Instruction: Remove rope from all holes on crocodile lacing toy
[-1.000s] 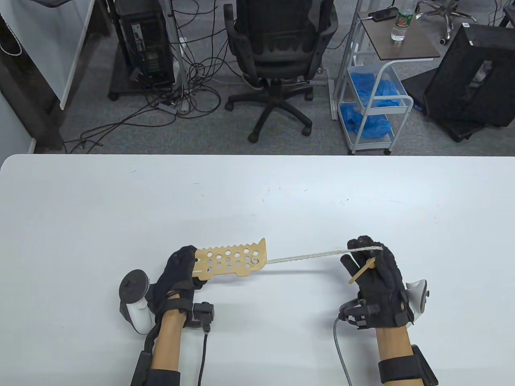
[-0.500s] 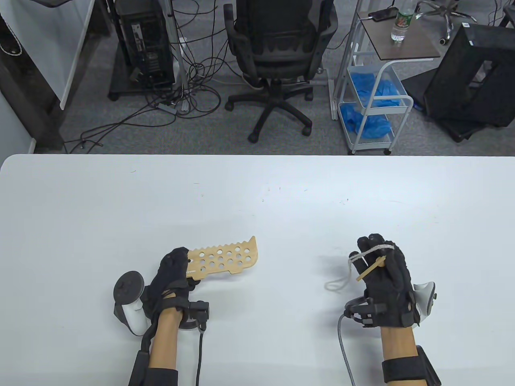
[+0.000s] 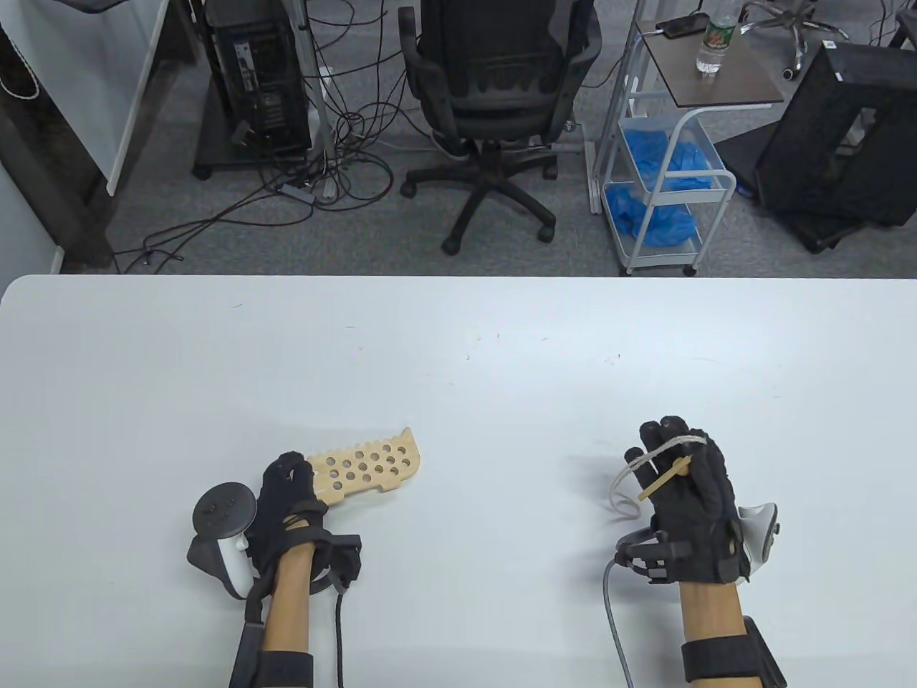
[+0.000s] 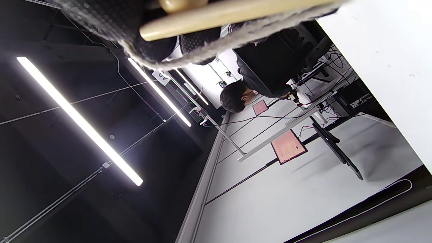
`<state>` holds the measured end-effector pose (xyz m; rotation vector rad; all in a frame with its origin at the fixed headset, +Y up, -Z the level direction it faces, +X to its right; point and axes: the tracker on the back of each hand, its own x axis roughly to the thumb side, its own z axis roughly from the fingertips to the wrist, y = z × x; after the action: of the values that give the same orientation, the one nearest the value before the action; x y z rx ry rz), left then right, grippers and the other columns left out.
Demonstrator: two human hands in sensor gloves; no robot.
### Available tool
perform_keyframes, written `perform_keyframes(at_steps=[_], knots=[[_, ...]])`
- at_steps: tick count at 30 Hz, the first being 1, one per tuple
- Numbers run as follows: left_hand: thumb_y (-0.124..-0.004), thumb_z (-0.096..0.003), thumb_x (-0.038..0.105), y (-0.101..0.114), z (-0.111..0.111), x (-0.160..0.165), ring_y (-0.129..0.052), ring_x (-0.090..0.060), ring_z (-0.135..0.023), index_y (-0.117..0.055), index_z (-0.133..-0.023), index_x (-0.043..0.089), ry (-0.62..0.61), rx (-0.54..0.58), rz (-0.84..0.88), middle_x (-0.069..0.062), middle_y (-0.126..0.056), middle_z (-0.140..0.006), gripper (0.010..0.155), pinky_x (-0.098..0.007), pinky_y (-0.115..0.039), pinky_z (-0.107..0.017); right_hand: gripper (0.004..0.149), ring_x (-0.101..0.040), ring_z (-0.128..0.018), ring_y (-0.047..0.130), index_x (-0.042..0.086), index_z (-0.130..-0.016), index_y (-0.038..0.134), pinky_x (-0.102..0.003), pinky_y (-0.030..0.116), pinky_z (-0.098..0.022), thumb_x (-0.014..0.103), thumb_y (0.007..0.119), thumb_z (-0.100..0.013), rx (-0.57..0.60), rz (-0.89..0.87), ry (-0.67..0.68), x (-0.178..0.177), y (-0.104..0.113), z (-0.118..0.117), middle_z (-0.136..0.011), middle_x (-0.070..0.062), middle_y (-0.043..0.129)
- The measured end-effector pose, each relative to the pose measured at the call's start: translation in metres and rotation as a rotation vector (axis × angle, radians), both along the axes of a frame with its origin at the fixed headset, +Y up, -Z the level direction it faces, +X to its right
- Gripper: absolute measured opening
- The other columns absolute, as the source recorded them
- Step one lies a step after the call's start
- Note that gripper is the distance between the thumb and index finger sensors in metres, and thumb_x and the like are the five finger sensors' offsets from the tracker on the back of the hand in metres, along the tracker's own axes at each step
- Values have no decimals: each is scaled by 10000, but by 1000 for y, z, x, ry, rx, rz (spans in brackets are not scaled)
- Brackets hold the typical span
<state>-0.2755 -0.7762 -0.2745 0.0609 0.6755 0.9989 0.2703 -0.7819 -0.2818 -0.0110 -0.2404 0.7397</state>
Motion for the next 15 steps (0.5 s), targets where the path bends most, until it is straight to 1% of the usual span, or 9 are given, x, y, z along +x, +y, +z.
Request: perform_keyframes(at_steps=[3, 6, 9, 11, 15], knots=[[-746, -508, 462, 3, -2, 3, -962, -204, -587, -614, -1084, 253, -20, -10, -80, -104, -873, -947, 627, -451, -824, -497, 376, -451, -956, 596, 181, -818, 755, -710, 487, -659, 350, 762, -482, -23, 25, -3, 0, -1, 0, -981, -88, 732], [-758, -498, 465, 5, -3, 7, -888, -265, -699, -592, -1095, 242, -29, -52, -173, -166, -755, -1033, 658, -471, -780, -529, 376, -454, -951, 598, 178, -819, 751, -711, 487, -656, 348, 759, -484, -44, 54, -4, 2, -1, 0, -978, -95, 732], [-760, -496, 463, 7, -3, 8, -836, -292, -768, -614, -1089, 240, -33, -88, -265, -179, -707, -1066, 650, -487, -747, -554, 377, -455, -949, 596, 174, -821, 748, -710, 487, -654, 345, 758, -485, -70, 90, -13, 4, -2, 1, -976, -100, 731], [-756, -498, 465, 8, -3, 9, -804, -312, -808, -627, -1086, 245, -40, -97, -287, -180, -690, -1081, 641, -503, -730, -570, 378, -467, -950, 575, 166, -822, 745, -713, 475, -654, 338, 758, -485, -92, 126, -28, 6, 0, 2, -977, -109, 725], [-746, -499, 471, 12, -3, 15, -744, -363, -885, -655, -1076, 255, -57, -111, -368, -176, -675, -1099, 623, -550, -692, -599, 378, -479, -961, 541, 160, -819, 746, -730, 438, -654, 329, 759, -482, -166, 336, -87, 12, 10, 7, -980, -112, 719]])
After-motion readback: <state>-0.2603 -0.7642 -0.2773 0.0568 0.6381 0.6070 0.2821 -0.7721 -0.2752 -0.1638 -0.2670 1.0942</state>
